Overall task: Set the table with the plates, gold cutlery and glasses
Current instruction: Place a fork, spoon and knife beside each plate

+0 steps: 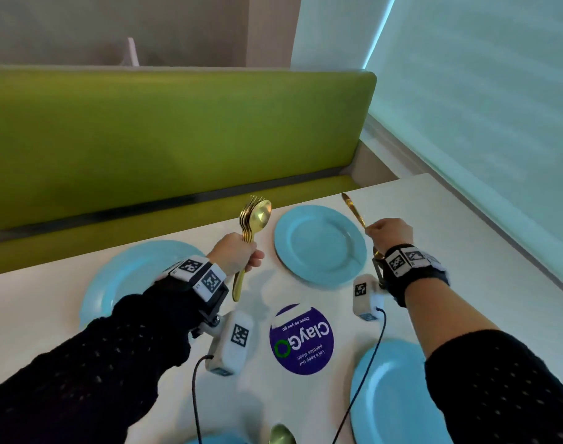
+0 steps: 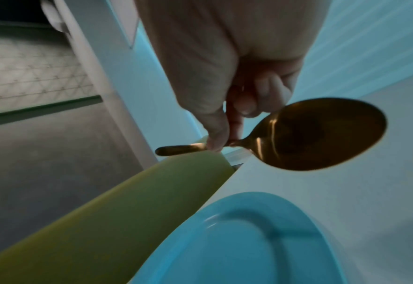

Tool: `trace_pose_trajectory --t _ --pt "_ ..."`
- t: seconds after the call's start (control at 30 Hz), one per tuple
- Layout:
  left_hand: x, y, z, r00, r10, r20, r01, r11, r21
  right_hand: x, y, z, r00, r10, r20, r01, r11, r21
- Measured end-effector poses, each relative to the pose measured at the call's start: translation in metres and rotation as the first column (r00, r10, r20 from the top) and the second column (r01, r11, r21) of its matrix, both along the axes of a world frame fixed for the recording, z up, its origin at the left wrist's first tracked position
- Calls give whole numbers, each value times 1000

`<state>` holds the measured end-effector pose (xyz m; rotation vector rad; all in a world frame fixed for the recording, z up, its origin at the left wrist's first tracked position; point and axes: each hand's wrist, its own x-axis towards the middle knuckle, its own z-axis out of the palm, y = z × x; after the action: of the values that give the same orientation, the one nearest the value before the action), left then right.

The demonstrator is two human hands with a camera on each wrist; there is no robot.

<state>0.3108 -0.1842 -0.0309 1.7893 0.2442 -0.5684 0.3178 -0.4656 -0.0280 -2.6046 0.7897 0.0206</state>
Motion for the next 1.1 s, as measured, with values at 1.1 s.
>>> trace_pose_trajectory --t 1.1 --pt "56 -33 -40 997 -26 -76 23 999 -33 71 -52 -78 973 -71 -221 26 979 -202"
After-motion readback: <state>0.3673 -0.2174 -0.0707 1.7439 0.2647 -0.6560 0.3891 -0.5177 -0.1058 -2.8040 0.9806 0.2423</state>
